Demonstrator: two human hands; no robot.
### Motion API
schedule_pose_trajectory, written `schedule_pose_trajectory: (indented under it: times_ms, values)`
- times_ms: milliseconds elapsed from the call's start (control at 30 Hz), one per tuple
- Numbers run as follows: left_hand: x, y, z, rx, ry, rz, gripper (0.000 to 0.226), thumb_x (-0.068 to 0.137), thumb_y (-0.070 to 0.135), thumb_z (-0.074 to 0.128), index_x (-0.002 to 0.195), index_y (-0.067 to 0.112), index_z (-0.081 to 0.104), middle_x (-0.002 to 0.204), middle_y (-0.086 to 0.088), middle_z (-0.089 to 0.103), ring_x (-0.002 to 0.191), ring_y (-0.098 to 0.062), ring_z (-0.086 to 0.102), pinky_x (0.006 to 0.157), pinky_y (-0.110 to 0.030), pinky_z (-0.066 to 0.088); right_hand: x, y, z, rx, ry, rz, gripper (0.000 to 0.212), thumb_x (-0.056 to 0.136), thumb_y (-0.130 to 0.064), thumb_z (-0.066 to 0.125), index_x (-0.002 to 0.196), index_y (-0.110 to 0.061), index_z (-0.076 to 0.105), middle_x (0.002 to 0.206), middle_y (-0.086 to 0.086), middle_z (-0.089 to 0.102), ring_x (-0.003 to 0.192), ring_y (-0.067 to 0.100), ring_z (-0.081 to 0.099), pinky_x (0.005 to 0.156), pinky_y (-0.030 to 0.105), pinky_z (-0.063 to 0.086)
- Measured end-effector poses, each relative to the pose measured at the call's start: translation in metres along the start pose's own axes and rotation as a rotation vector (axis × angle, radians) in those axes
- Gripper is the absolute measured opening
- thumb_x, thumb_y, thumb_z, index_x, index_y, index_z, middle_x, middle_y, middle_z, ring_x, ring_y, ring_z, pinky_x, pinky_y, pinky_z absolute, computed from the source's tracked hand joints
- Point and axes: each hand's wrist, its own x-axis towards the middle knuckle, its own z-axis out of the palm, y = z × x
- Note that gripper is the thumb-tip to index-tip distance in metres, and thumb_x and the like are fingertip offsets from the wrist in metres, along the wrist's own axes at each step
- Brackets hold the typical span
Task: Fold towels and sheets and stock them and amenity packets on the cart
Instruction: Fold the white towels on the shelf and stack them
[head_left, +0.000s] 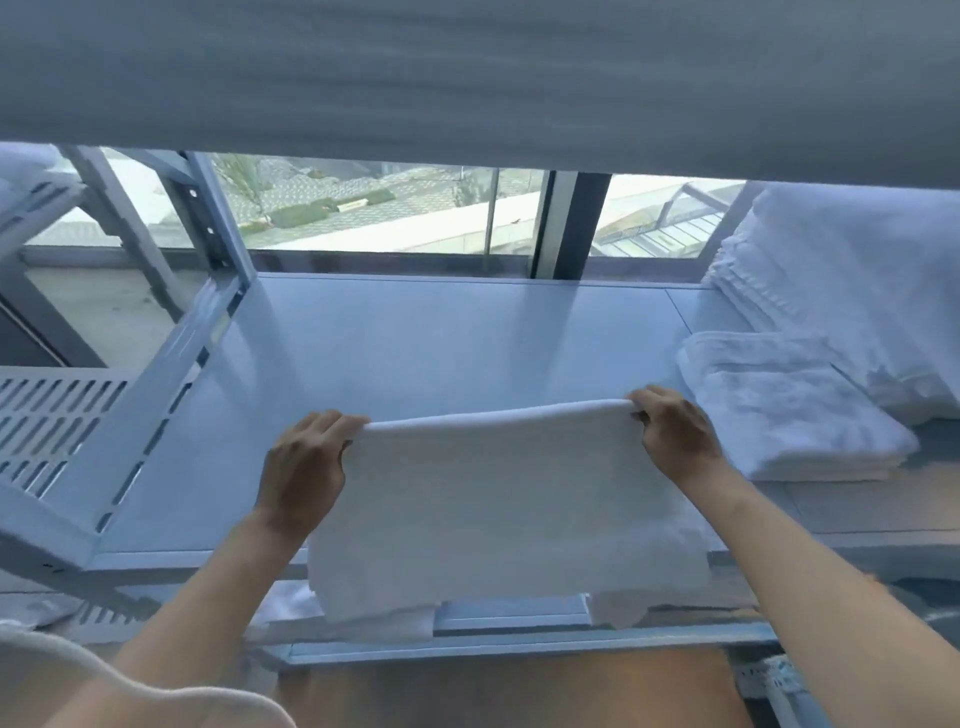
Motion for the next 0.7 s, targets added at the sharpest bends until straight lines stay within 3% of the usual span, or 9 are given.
schedule_pose_trajectory:
  times_ms: [67,133,233,400,533,600,700]
  values:
    - [0.021,-0.015,0.003,0.020,0.026,-0.007,0.045,0.080,-0.011,0.055,0.114,0.015,0.071,0.103,-0.004,0.070,0.094,-0.035,0.063,0.072,-0.043,0.050,0.021,-0.010,0.007,-0.002,0.064,0.030,0.028,0.082,0.009,0.057,0.097,-0.011,0.071,0.092,0.010,0.067,0.088,0.038,0.063,0.071,0.039,0.042]
    - [0.035,-0.028,0.005,0.026,0.076,-0.069,0.059,0.072,-0.023,0.057,0.119,0.011,0.070,0.110,-0.009,0.070,0.099,-0.039,0.062,0.078,-0.047,0.050,0.036,-0.022,0.016,-0.002,0.121,0.086,0.040,0.080,0.008,0.059,0.113,-0.011,0.071,0.112,0.011,0.068,0.101,0.039,0.062,0.082,0.043,0.042]
    - [0.035,-0.028,0.010,-0.003,0.091,-0.075,0.055,0.077,-0.020,0.059,0.122,0.009,0.069,0.118,-0.009,0.069,0.104,-0.038,0.062,0.084,-0.049,0.052,0.026,-0.046,0.039,-0.006,0.029,0.040,0.054,0.084,-0.003,0.069,0.136,-0.013,0.059,0.144,0.009,0.054,0.129,0.034,0.051,0.101,0.050,0.040]
    - [0.007,0.015,0.040,-0.162,-0.136,0.027,0.036,0.089,0.002,0.068,0.124,0.009,0.071,0.129,-0.010,0.068,0.115,-0.034,0.064,0.096,-0.049,0.053,-0.004,-0.070,0.080,0.156,-0.239,-0.124,0.049,0.098,-0.027,0.064,0.145,-0.019,0.055,0.159,0.003,0.044,0.147,0.025,0.039,0.116,0.047,0.032]
    - [-0.021,0.037,0.068,-0.094,-0.378,0.005,0.055,0.100,0.046,0.037,0.146,0.024,0.056,0.156,-0.003,0.048,0.145,-0.027,0.044,0.118,-0.052,0.032,-0.017,-0.071,0.095,0.180,-0.239,-0.099,0.049,0.105,-0.032,0.050,0.153,-0.025,0.047,0.165,-0.005,0.035,0.154,0.018,0.028,0.122,0.046,0.024]
    - [-0.027,0.034,0.076,-0.060,-0.409,-0.006,0.059,0.101,0.052,0.029,0.154,0.031,0.045,0.164,0.004,0.036,0.153,-0.020,0.029,0.123,-0.053,0.021,-0.018,-0.071,0.096,0.174,-0.242,-0.093,0.050,0.106,-0.033,0.046,0.155,-0.028,0.043,0.166,-0.008,0.031,0.155,0.016,0.024,0.123,0.045,0.023]
    - [-0.017,0.023,0.082,-0.068,-0.423,0.014,0.060,0.101,0.054,0.029,0.157,0.035,0.040,0.166,0.008,0.033,0.155,-0.016,0.025,0.125,-0.051,0.020,-0.013,-0.072,0.096,0.155,-0.244,-0.059,0.051,0.105,-0.033,0.043,0.156,-0.030,0.040,0.167,-0.009,0.029,0.155,0.015,0.022,0.124,0.043,0.019]
